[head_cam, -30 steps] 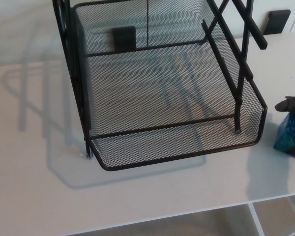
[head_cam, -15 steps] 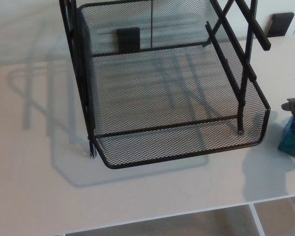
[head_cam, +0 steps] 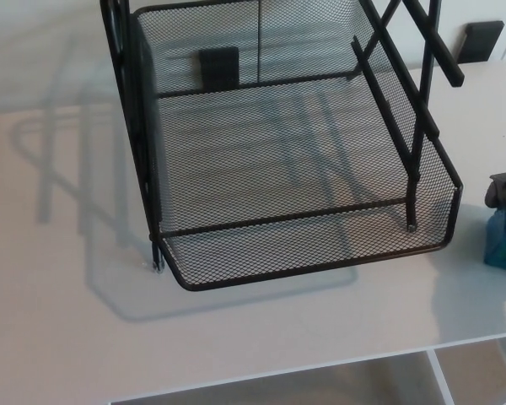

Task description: The robot walks towards a desk on which a file tray is kept in the middle and a cube is kept to its right. The robot lifts the cube using its right hand and places it on the file tray.

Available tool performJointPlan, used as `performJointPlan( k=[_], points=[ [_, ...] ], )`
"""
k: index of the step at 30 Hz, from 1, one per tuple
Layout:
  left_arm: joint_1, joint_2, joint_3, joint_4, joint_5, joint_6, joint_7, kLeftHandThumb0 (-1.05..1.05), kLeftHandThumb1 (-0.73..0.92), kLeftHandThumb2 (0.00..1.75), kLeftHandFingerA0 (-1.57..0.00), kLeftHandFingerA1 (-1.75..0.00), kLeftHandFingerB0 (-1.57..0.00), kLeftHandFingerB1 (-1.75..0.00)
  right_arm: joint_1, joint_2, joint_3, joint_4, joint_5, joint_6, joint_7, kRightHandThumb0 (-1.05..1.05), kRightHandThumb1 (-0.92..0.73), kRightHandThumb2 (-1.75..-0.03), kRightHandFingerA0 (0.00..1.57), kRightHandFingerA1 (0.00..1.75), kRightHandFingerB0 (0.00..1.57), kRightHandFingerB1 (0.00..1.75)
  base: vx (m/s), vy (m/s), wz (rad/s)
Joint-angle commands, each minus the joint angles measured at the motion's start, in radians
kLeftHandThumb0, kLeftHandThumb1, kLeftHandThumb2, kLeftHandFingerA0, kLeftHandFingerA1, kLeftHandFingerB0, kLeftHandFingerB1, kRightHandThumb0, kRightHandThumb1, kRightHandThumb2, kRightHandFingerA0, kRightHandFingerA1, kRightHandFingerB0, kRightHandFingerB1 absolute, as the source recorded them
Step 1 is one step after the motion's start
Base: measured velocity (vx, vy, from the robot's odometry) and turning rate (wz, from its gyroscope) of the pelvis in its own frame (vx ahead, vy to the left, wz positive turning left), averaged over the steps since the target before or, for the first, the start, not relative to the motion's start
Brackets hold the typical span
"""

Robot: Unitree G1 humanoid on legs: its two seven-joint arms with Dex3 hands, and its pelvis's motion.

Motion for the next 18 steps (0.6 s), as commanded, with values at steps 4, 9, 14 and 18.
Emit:
performJointPlan(
  k=[4, 9, 14, 18],
  points=[
    [0.015, 0.033, -0.020, -0.010, 0.035, -0.058, 0.005, -0.94, 0.70, 1.00, -0.20, -0.70, -0.21, -0.63, 0.133, -0.019, -0.143, 0.067, 0.099, -0.285, -0.234, -0.18, -0.77, -0.73, 0.78, 1.75, 0.63, 1.58, 0.00, 0.000, 0.00],
    [0.008, 0.036, -0.013, 0.002, 0.026, -0.053, -0.003, -0.96, 0.69, 1.04, -0.20, -0.70, -0.21, -0.64, 0.044, -0.125, -0.311, -0.021, 0.189, -0.299, -0.101, -0.19, -0.81, -0.66, 0.75, 1.66, 0.65, 1.35, 0.00, 0.000, 0.00],
    [0.007, 0.037, -0.023, 0.010, 0.036, -0.058, 0.014, -0.91, 0.92, 0.72, -0.21, -0.74, -0.24, -0.65, -0.092, -0.162, -0.404, -0.029, 0.222, -0.284, -0.009, -0.23, -0.78, -0.74, 0.87, 1.56, 0.76, 1.22, 0.00, 0.000, 0.00],
    [-0.009, 0.036, -0.017, 0.038, 0.031, -0.047, 0.013, -0.94, 0.69, 1.21, -0.17, -0.69, -0.28, -0.68, -0.286, -0.158, -0.454, -0.006, 0.245, -0.260, 0.034, -0.20, -0.76, -0.76, 0.82, 1.56, 0.79, 1.11, 0.00, 0.000, 0.00]
  ],
)
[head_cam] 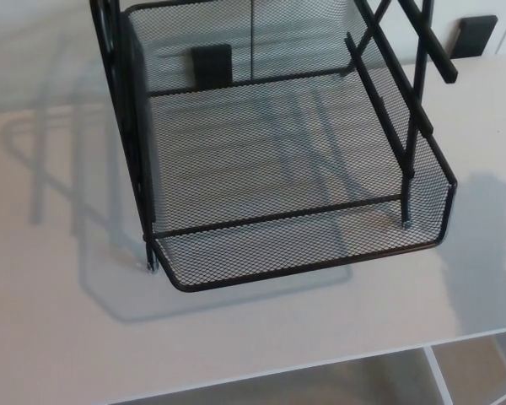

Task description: The robot walks towards a desk on which a file tray is kept in the middle and a cube is kept to its right. The robot lifts the cube using its right hand and places it on the file tray.

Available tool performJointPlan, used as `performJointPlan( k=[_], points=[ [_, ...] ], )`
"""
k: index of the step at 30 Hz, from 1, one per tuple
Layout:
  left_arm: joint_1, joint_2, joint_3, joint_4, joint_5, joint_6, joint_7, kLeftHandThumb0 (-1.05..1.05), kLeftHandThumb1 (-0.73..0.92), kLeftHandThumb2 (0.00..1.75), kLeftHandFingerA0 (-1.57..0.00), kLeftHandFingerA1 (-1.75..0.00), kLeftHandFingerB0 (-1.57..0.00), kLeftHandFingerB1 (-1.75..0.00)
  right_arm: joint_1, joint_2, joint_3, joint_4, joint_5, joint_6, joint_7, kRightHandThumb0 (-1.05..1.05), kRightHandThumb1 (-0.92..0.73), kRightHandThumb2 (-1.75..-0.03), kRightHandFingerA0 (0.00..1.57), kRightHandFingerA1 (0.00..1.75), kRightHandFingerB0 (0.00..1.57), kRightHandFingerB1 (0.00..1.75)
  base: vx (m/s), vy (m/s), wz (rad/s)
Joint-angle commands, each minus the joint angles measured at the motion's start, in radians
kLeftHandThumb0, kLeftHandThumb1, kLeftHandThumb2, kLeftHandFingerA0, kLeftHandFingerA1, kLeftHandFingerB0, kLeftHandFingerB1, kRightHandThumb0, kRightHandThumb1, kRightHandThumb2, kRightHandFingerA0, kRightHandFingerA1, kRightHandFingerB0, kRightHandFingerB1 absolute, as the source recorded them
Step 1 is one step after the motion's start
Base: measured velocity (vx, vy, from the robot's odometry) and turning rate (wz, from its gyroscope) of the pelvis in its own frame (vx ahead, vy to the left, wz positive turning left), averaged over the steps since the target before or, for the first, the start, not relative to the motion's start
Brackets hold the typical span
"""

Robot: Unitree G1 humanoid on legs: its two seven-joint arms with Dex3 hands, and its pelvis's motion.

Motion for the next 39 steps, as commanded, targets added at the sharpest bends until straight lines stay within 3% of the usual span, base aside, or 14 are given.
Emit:
performJointPlan(
  k=[1, 2, 3, 6, 14, 18, 20, 25, 30, 31, 34, 35, 36, 39],
  points=[
    [-0.011, 0.026, -0.002, 0.031, 0.020, -0.047, 0.011, -0.94, 0.69, 1.21, -0.17, -0.69, -0.28, -0.68, -0.223, -0.035, -0.087, 0.008, 0.105, -0.033, 0.103, -0.20, -0.76, -0.76, 0.82, 1.56, 0.79, 1.11, 0.00, 0.000, 0.00],
    [-0.011, 0.025, 0.002, 0.031, 0.016, -0.054, 0.011, -0.94, 0.92, 0.72, -0.22, -0.79, -0.22, -0.67, -0.283, -0.019, -0.096, 0.023, 0.111, -0.054, 0.074, -0.19, -0.71, -0.80, 0.88, 1.51, 0.85, 1.03, 0.00, 0.000, 0.00],
    [-0.008, 0.025, 0.004, 0.029, 0.015, -0.061, 0.009, -0.88, 0.67, 1.19, -0.15, -0.67, -0.22, -0.65, -0.334, 0.003, -0.106, 0.015, 0.131, -0.038, 0.080, -0.17, -0.71, -0.87, 0.88, 1.49, 0.84, 1.11, 0.00, 0.000, 0.00],
    [0.003, 0.026, 0.014, 0.017, 0.003, -0.053, 0.005, -0.92, 0.92, 0.69, -0.19, -0.76, -0.23, -0.67, -0.428, 0.056, -0.105, -0.055, 0.137, 0.052, 0.121, -0.17, -0.71, -0.89, 0.93, 1.52, 0.85, 1.22, 0.00, 0.000, 0.00],
    [0.010, 0.026, 0.013, 0.010, 0.009, -0.058, 0.006, -0.94, 0.69, 1.19, -0.15, -0.69, -0.25, -0.67, -0.659, 0.300, -0.115, -0.194, 0.262, 0.180, 0.168, -0.14, -0.61, -0.97, 0.91, 1.44, 0.87, 1.06, 0.00, 0.000, 0.00],
    [0.005, 0.020, 0.018, 0.015, 0.000, -0.055, -0.006, -0.95, 0.91, 0.68, -0.17, -0.78, -0.22, -0.66, -0.648, 0.343, -0.020, -0.239, 0.251, 0.258, 0.355, -0.09, -0.53, -1.09, 0.98, 1.06, 0.86, 0.90, 0.00, 0.000, 0.00],
    [0.006, 0.017, 0.006, 0.020, 0.014, -0.049, 0.016, -0.95, 0.69, 1.21, -0.19, -0.71, -0.27, -0.68, -0.600, 0.354, 0.090, -0.266, 0.234, 0.284, 0.498, -0.12, -0.61, -0.85, 1.00, 1.04, 0.89, 0.73, 0.00, 0.000, 0.00],
    [-0.010, 0.007, 0.017, 0.024, 0.001, -0.030, 0.018, -0.91, 0.92, 0.67, -0.19, -0.77, -0.21, -0.64, -0.515, 0.390, 0.188, -0.238, 0.235, 0.286, 0.579, -0.20, -0.70, -0.74, 1.02, 1.20, 0.85, 0.70, 0.00, 0.000, 0.00],
    [-0.014, 0.006, 0.010, 0.023, 0.010, -0.041, 0.023, -0.94, 0.70, 1.20, -0.26, -0.73, -0.24, -0.66, -0.407, 0.442, 0.303, -0.093, 0.200, 0.223, 0.603, -0.19, -0.68, -0.80, 1.04, 1.16, 0.86, 0.74, 0.00, 0.000, 0.00],
    [-0.018, 0.006, 0.007, 0.027, 0.014, -0.038, 0.027, -0.95, 0.91, 0.68, -0.23, -0.82, -0.22, -0.66, -0.400, 0.438, 0.329, -0.086, 0.171, 0.211, 0.602, -0.21, -0.71, -0.75, 1.03, 1.13, 0.86, 0.72, 0.00, 0.000, 0.00],
    [-0.016, 0.010, -0.010, 0.028, 0.031, -0.064, 0.019, -0.95, 0.70, 1.22, -0.23, -0.71, -0.26, -0.67, -0.380, 0.432, 0.395, -0.092, 0.100, 0.227, 0.605, -0.22, -0.72, -0.74, 0.98, 1.19, 0.87, 0.73, 0.00, 0.000, 0.00],
    [-0.016, 0.011, -0.004, 0.027, 0.024, -0.056, 0.013, -0.97, 0.92, 0.67, -0.18, -0.76, -0.21, -0.65, -0.379, 0.433, 0.403, -0.086, 0.098, 0.218, 0.602, -0.21, -0.69, -0.76, 0.97, 1.26, 0.88, 0.74, 0.00, 0.000, 0.00],
    [-0.015, 0.010, 0.016, 0.018, 0.000, -0.030, 0.003, -0.94, 0.68, 1.20, -0.17, -0.70, -0.25, -0.68, -0.365, 0.433, 0.426, -0.080, 0.084, 0.194, 0.592, -0.22, -0.68, -0.80, 0.97, 1.23, 0.87, 0.81, 0.00, 0.000, 0.00],
    [-0.011, 0.008, 0.016, 0.016, 0.001, -0.040, 0.004, -0.94, 0.92, 0.71, -0.20, -0.79, -0.21, -0.68, -0.357, 0.427, 0.448, -0.083, 0.077, 0.183, 0.584, -0.23, -0.68, -0.86, 0.98, 1.28, 0.88, 0.84, 0.00, 0.000, 0.00]
  ],
)
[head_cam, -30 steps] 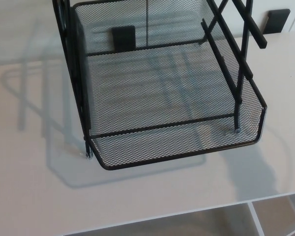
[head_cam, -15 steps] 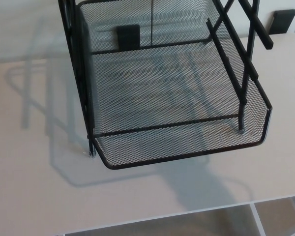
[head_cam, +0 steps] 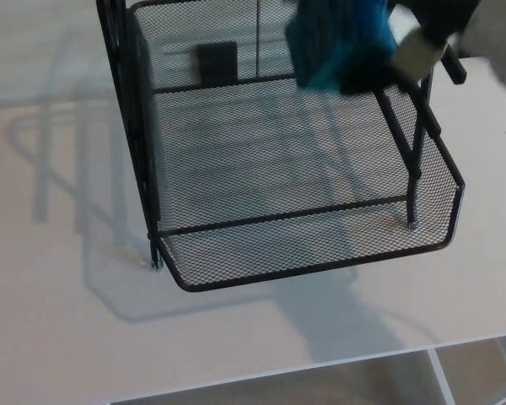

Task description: The robot walks towards a desk on which a file tray is kept in the middle and a cube is kept to its right. The robot lifts the cube using its right hand and places it on the file tray.

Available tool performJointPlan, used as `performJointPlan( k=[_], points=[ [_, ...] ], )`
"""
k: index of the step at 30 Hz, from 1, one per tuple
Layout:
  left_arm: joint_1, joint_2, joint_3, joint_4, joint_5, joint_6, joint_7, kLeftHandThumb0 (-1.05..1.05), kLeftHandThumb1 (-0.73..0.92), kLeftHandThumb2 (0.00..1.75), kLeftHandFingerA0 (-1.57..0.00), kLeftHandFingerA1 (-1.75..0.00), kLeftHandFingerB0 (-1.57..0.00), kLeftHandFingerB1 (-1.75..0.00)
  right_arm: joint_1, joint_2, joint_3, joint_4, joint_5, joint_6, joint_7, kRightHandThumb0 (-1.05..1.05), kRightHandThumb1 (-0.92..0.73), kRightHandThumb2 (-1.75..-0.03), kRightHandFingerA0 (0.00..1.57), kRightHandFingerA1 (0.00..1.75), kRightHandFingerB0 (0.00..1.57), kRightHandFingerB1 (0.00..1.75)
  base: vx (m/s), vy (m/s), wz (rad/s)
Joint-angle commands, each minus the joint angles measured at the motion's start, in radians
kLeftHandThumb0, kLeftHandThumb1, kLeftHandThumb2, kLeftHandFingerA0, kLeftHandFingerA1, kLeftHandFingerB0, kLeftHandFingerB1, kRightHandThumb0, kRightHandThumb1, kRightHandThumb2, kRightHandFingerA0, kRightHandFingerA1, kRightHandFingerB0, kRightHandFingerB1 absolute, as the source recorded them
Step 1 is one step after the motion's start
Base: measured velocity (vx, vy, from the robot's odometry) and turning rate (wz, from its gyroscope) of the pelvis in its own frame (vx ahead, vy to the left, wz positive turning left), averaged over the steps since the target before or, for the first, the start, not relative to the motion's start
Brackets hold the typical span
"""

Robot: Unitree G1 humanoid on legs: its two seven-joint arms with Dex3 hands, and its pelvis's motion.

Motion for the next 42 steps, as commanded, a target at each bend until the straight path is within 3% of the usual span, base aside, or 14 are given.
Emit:
performJointPlan(
  k=[1, 4, 8, 9, 10, 12, 14, 15, 17, 18, 21, 26, 41, 42],
  points=[
    [0.006, 0.023, 0.009, 0.004, 0.005, -0.046, 0.005, -0.93, 0.70, 1.20, -0.18, -0.68, -0.25, -0.67, 0.079, 0.007, 0.124, 0.034, -0.063, 0.028, 0.165, -0.25, -0.67, -0.86, 1.03, 1.27, 0.88, 0.85, 0.00, 0.000, 0.00],
    [0.004, 0.029, 0.004, -0.007, 0.009, -0.055, -0.003, -0.92, 0.92, 0.68, -0.17, -0.77, -0.21, -0.66, 0.088, 0.020, 0.128, 0.024, -0.050, 0.054, 0.178, -0.24, -0.68, -0.91, 1.03, 1.24, 0.87, 0.88, 0.00, 0.000, 0.00],
    [0.009, 0.030, -0.010, -0.016, 0.021, -0.047, 0.009, -0.94, 0.91, 0.68, -0.20, -0.76, -0.24, -0.65, 0.104, 0.028, 0.133, 0.009, -0.057, 0.067, 0.184, -0.23, -0.64, -0.94, 1.03, 1.26, 0.87, 0.87, 0.00, 0.000, 0.00],
    [0.005, 0.029, -0.004, -0.006, 0.014, -0.045, 0.007, -0.94, 0.69, 1.20, -0.18, -0.68, -0.27, -0.67, 0.118, 0.032, 0.144, 0.001, -0.067, 0.067, 0.185, -0.23, -0.63, -0.94, 1.02, 1.30, 0.86, 0.84, 0.00, 0.000, 0.00],
    [0.003, 0.027, 0.004, 0.001, 0.005, -0.047, 0.004, -0.96, 0.90, 0.67, -0.20, -0.79, -0.22, -0.67, 0.126, 0.033, 0.146, 0.001, -0.069, 0.061, 0.183, -0.23, -0.62, -0.91, 1.01, 1.29, 0.85, 0.84, 0.00, 0.000, 0.00],
    [-0.005, 0.032, -0.029, 0.011, 0.044, -0.055, 0.026, -0.90, 0.69, 1.19, -0.25, -0.71, -0.26, -0.66, 0.143, 0.027, 0.146, -0.018, -0.077, 0.055, 0.177, -0.25, -0.69, -0.77, 1.00, 1.24, 0.78, 0.70, 0.00, 0.000, 0.00],
    [-0.006, 0.030, -0.013, 0.003, 0.020, -0.035, 0.015, -0.97, 0.90, 0.67, -0.22, -0.80, -0.25, -0.68, 0.157, 0.010, 0.142, -0.019, -0.106, -0.017, 0.108, -0.44, -0.71, -0.60, 0.53, 0.86, 0.24, 0.43, 0.00, 0.000, 0.00],
    [-0.007, 0.029, -0.012, 0.008, 0.020, -0.036, 0.017, -0.94, 0.68, 1.21, -0.21, -0.70, -0.28, -0.68, 0.153, 0.009, 0.140, -0.014, -0.110, -0.022, 0.108, -0.52, -0.69, -0.62, 0.17, 0.59, 0.07, 0.31, 0.00, 0.000, 0.00],
    [-0.006, 0.027, -0.011, 0.013, 0.020, -0.038, 0.019, -0.94, 0.68, 1.21, -0.21, -0.70, -0.28, -0.68, 0.146, 0.012, 0.139, -0.005, -0.115, -0.024, 0.115, -0.52, -0.69, -0.62, 0.17, 0.59, 0.07, 0.31, 0.00, 0.000, 0.00],
    [-0.003, 0.023, -0.007, 0.016, 0.017, -0.051, 0.018, -0.93, 0.70, 1.20, -0.24, -0.71, -0.28, -0.67, 0.115, 0.010, 0.152, -0.013, -0.151, 0.015, 0.144, -0.68, -0.59, -0.76, 0.00, 0.00, 0.02, 0.08, 0.00, 0.000, 0.00],
    [-0.004, 0.017, 0.016, 0.019, -0.006, -0.029, 0.014, -0.95, 0.88, 0.67, -0.22, -0.83, -0.22, -0.65, 0.100, 0.000, 0.142, -0.025, -0.204, -0.009, 0.064, -0.97, -0.54, -0.83, 0.00, 0.16, 0.00, 0.06, 0.00, 0.000, 0.00],
    [0.013, 0.021, 0.011, 0.005, 0.001, -0.044, -0.012, -0.93, 0.68, 1.18, -0.13, -0.65, -0.24, -0.65, 0.059, -0.003, 0.097, -0.061, -0.209, 0.011, 0.079, -0.96, -0.57, -0.92, 0.00, 0.15, 0.00, 0.03, 0.00, 0.000, 0.00],
    [0.032, 0.022, -0.011, -0.015, 0.029, -0.063, -0.001, -0.93, 0.70, 1.22, -0.20, -0.69, -0.30, -0.69, -0.134, -0.223, -0.247, -0.276, 0.034, 0.118, 0.401, -0.95, -0.57, -0.85, 0.00, 0.07, 0.00, 0.02, 0.00, 0.000, 0.00],
    [0.032, 0.021, -0.011, -0.013, 0.030, -0.066, 0.001, -0.96, 0.92, 0.69, -0.21, -0.76, -0.25, -0.67, -0.136, -0.251, -0.293, -0.278, 0.066, 0.112, 0.404, -0.90, -0.55, -0.85, 0.00, 0.11, 0.00, 0.10, 0.00, 0.000, 0.00]
  ],
)
